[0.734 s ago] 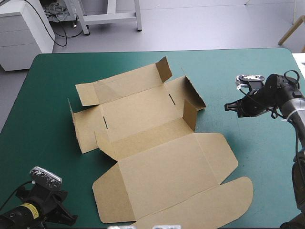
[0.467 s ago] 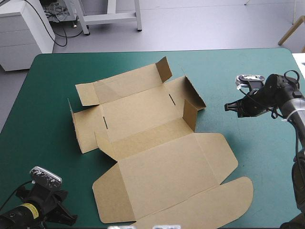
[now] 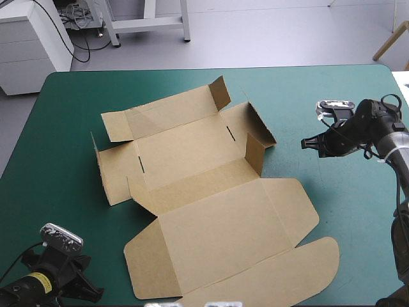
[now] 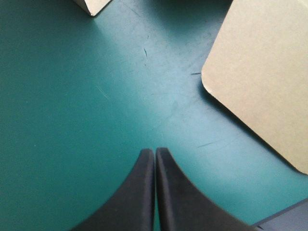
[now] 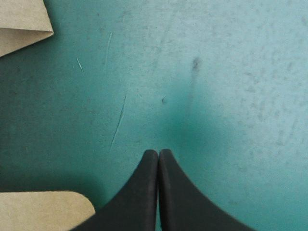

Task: Fold the box

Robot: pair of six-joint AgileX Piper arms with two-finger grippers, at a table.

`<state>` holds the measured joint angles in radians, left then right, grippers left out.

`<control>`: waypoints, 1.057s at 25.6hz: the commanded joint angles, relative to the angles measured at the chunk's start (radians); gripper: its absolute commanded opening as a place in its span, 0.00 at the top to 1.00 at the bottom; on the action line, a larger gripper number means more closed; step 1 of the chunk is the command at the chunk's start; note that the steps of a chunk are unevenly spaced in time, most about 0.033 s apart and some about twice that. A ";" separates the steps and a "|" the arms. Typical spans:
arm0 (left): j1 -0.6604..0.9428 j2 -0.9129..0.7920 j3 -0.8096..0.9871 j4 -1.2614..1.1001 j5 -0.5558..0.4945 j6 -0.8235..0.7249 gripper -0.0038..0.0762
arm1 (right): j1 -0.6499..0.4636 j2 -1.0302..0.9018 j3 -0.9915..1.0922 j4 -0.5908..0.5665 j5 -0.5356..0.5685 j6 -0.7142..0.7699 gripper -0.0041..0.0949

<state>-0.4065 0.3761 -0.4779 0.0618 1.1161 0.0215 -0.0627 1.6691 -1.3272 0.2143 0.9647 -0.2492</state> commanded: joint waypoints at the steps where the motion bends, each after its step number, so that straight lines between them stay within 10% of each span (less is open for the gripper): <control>1: -0.002 0.008 -0.023 -0.004 -0.048 -0.008 0.96 | 0.000 -0.037 -0.032 0.010 -0.015 -0.001 0.98; 27: -0.002 0.008 -0.023 -0.004 -0.051 -0.008 0.96 | 0.000 -0.446 -0.030 -0.009 0.241 -0.110 0.98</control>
<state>-0.4065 0.3761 -0.4779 0.0618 1.1138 0.0215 -0.0627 1.3222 -1.3272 0.1854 1.2204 -0.3286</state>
